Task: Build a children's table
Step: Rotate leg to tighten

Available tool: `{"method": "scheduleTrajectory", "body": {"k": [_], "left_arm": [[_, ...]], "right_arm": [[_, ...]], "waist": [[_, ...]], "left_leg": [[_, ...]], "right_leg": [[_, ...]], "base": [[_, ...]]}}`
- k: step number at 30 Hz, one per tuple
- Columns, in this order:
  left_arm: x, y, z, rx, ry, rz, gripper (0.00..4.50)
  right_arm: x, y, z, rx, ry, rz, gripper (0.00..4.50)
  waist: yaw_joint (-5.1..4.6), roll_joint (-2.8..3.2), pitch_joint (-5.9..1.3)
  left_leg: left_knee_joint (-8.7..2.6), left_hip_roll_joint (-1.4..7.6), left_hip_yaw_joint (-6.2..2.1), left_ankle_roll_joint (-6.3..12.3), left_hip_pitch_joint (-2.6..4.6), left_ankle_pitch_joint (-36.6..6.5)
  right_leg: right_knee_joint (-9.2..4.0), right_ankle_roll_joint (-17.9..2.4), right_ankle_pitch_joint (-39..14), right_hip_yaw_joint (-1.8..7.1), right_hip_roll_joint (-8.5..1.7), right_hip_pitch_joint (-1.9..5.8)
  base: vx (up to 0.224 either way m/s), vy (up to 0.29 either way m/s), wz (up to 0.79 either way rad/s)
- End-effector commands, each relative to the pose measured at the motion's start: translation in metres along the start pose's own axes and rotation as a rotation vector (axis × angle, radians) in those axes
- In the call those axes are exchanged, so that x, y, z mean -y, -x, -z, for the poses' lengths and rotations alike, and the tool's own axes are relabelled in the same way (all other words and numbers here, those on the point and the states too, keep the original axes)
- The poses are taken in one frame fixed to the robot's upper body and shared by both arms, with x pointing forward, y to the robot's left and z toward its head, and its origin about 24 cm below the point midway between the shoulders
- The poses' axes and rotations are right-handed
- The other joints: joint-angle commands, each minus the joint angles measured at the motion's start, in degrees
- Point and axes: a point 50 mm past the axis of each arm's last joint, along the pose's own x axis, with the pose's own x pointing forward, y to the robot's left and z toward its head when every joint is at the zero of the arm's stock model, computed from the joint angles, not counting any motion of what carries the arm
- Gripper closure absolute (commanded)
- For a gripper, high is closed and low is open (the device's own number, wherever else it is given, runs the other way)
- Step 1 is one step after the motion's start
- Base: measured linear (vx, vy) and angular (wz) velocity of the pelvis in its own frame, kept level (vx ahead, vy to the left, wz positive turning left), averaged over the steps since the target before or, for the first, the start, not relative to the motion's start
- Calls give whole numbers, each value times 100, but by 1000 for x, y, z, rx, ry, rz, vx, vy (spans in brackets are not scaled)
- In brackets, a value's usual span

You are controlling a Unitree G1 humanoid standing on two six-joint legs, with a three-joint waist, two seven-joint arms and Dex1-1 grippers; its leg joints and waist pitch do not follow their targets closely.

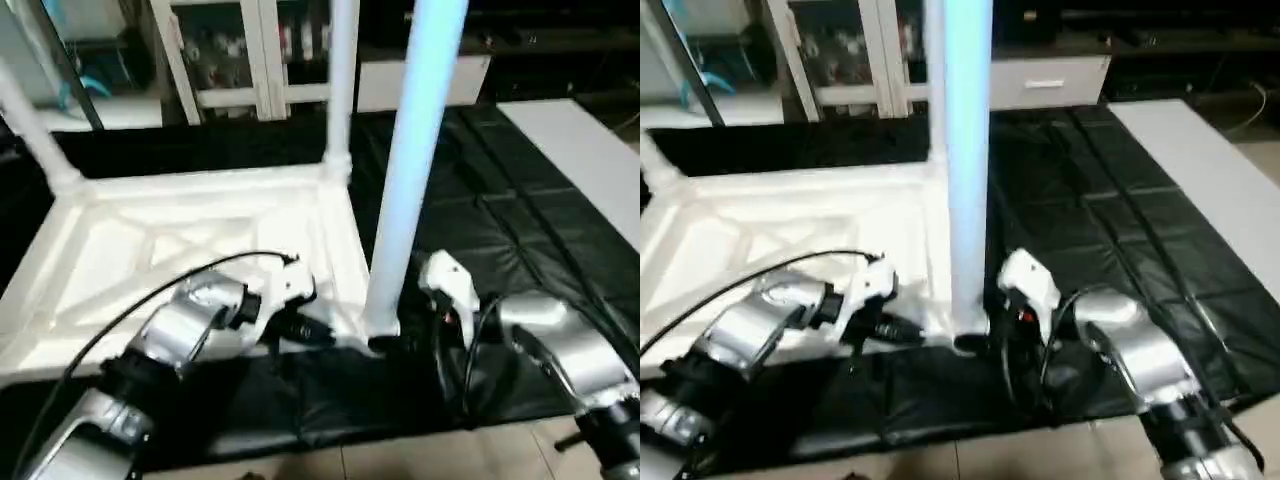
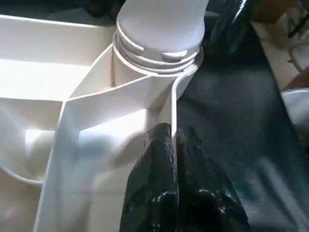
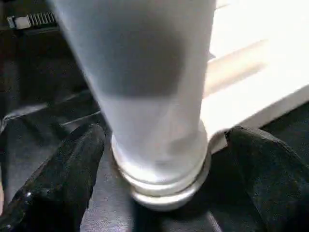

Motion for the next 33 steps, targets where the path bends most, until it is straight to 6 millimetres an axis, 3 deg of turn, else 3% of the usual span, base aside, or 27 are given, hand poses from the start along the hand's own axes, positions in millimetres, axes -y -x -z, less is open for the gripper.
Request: {"method": "scheduleTrajectory", "body": {"k": [1, 4, 8, 15, 19, 20, 26, 33], "left_arm": [[9, -8, 1, -24, -2, 95, 450], [9, -6, 1, -28, -5, 87, 450], [10, -6, 0, -31, 0, 90, 450], [10, -6, 1, -33, 2, 87, 450], [10, -6, 1, -34, 4, 88, 450], [11, -6, 1, -35, 5, 88, 450], [11, -7, 2, -39, 6, 86, 450], [11, -7, 2, -41, 9, 83, 450]], "right_arm": [[1, -1, -3, -12, 24, -8, 14], [0, -4, -4, -11, 29, -13, 14], [-1, -6, -5, -6, 24, -31, 14], [-4, -7, -2, -17, 14, -64, 85], [-5, -7, 0, -23, 11, -68, 102], [-5, -7, 0, -25, 11, -68, 127], [-5, -6, 3, -41, 11, -75, 171], [-5, -9, 4, -34, 3, -66, 184]], "waist": [[-33, -46, -261], [-28, -46, -282], [-27, -50, -284], [-27, -47, -282], [-30, -46, -289], [-30, -45, -290], [-27, -49, -298], [-24, -44, -306]], "left_leg": [[-465, 330, -126, 138, 123, -1418], [-442, 319, -126, 204, 107, -1175], [-429, 315, -123, 274, 97, -1090], [-431, 315, -128, 248, 100, -1154], [-422, 315, -126, 276, 100, -1095], [-422, 315, -128, 278, 100, -1083], [-405, 312, -125, 329, 97, -981], [-394, 311, -125, 354, 101, -926]], "right_leg": [[-344, -1332, -1172, 190, -275, 152], [-305, -1382, -827, 178, -269, 177], [-299, -1411, -779, 172, -272, 188], [-306, -1397, -899, 170, -272, 191], [-293, -1423, -795, 166, -268, 196], [-291, -1424, -787, 166, -268, 198], [-278, -1463, -679, 163, -267, 205], [-267, -1481, -629, 160, -266, 208]], "base": [[0, 0, 0], [0, 0, 0], [0, 0, 0], [0, 0, 0], [0, 0, 0], [0, 0, 0], [0, 0, 0], [0, 0, 0]]}}
